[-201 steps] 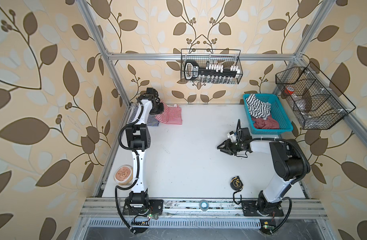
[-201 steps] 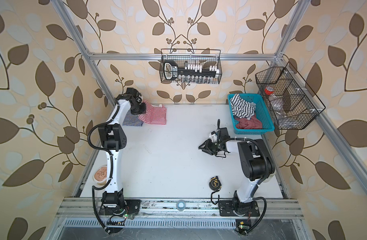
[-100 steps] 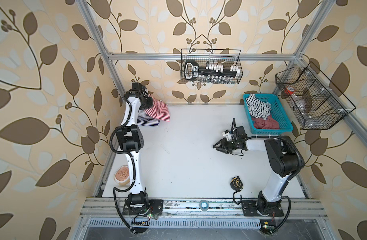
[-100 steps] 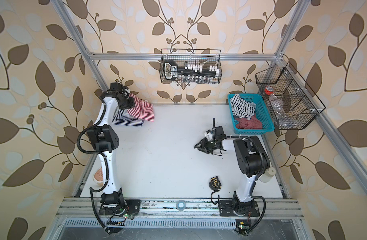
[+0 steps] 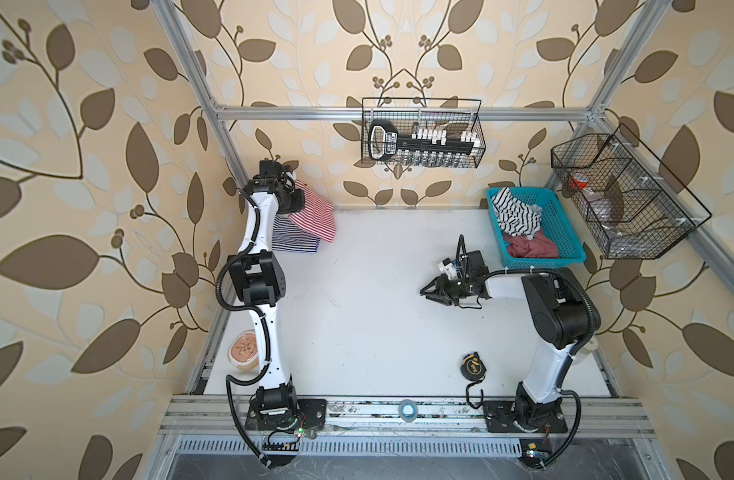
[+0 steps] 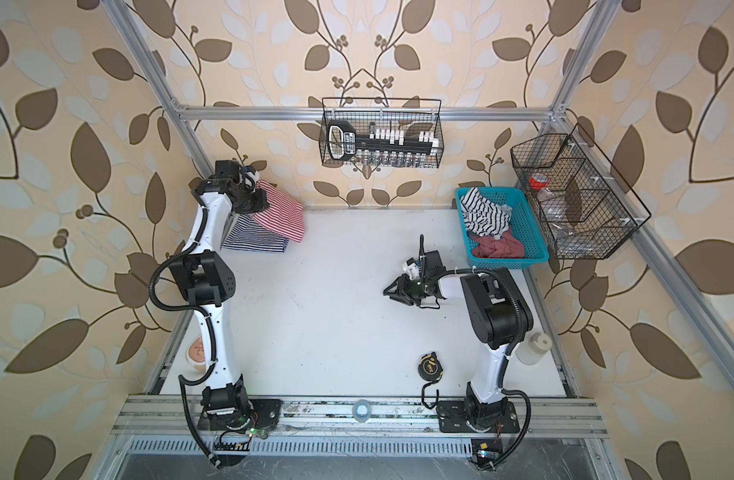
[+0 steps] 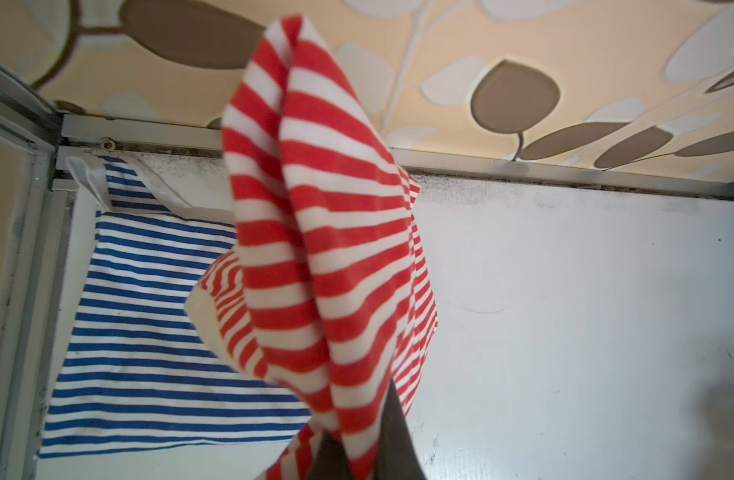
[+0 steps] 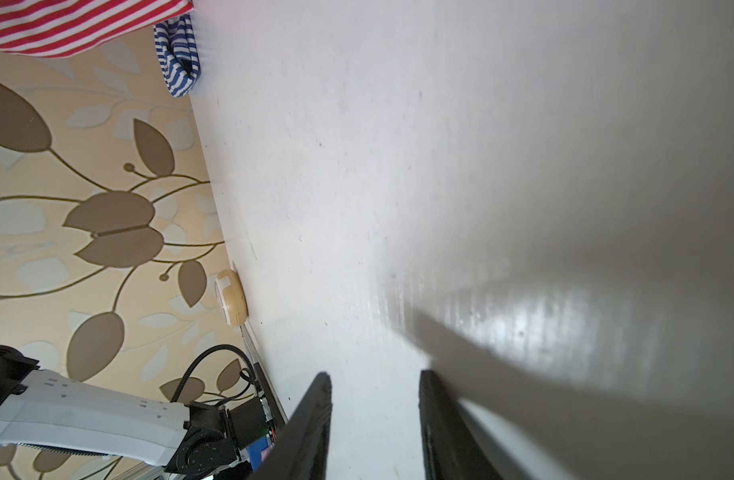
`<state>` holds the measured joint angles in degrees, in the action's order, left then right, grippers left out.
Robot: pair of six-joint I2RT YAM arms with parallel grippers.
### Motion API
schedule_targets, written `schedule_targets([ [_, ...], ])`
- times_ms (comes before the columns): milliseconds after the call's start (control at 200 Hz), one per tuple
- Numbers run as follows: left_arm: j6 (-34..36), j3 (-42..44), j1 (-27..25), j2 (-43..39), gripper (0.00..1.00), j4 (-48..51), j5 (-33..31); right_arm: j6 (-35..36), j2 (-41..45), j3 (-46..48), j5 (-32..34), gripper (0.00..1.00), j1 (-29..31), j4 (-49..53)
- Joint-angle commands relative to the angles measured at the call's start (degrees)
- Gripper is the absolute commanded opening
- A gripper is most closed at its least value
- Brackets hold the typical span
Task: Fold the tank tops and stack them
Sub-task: 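Carry the red-striped tank top with the left gripper over the blue-striped one, then lower the red-striped tank top with the left gripper onto the blue-striped stack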
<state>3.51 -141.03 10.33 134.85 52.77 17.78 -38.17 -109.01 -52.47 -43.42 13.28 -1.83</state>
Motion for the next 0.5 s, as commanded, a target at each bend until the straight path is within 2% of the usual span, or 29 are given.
schedule_targets([
  [0, 2.4, -1.0, 3.4, -3.2, 0.00, -1.2, 1.2, -0.1, -3.5, 0.3, 4.4, 0.37, 0.9, 4.2],
  [240, 3.4, 5.2, 6.4, -3.8, 0.00, -5.8, 3.4, -0.6, -5.5, -0.6, 4.5, 0.37, 2.3, 4.2],
  [495, 5.2, 6.4, 9.2, 3.6, 0.00, -6.4, 7.0, -0.4, -7.7, -2.9, 4.5, 0.37, 3.6, 5.8],
])
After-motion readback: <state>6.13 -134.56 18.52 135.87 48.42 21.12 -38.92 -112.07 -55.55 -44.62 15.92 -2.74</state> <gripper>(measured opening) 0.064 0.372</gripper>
